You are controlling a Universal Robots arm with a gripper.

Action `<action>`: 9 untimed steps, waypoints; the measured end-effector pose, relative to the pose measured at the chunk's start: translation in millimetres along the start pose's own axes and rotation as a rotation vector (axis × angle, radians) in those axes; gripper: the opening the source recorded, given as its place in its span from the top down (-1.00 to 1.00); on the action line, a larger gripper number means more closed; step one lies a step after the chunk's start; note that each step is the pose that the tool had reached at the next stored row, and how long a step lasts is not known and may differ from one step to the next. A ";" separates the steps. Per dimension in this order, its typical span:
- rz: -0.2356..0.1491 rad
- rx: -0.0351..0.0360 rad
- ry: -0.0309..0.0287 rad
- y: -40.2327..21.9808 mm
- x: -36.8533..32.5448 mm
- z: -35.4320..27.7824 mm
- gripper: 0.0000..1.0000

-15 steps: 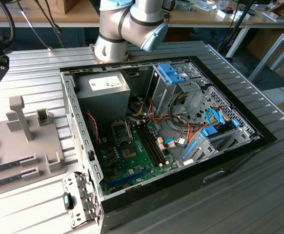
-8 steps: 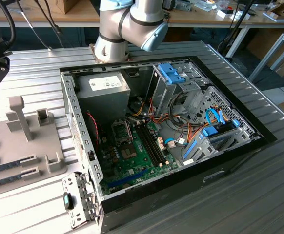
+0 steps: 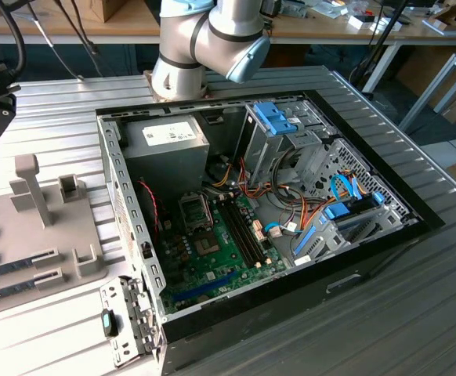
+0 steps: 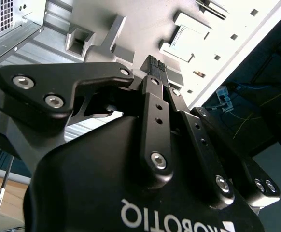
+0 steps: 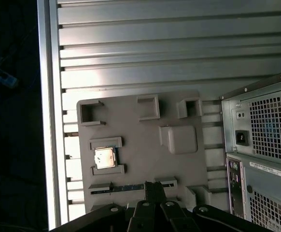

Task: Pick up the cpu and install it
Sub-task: 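Reach for the cpu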

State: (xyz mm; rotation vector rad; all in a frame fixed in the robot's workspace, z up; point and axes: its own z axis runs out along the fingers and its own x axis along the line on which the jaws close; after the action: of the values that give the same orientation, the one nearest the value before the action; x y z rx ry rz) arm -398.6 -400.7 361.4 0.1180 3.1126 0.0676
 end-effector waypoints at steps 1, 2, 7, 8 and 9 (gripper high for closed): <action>0.000 0.0000 0.0000 0.0 0.0 0.3 0.80; 0.000 0.0000 0.0000 0.0 0.0 0.5 0.80; 0.000 0.0000 -0.0001 -0.2 0.2 1.7 0.80; 0.000 0.0000 0.0000 -0.2 0.4 1.9 0.80; 0.000 0.0000 -0.0001 -0.2 0.5 2.2 0.80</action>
State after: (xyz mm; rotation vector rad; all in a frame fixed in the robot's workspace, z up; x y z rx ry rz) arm -399.1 -400.8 359.1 0.1180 3.1125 0.0676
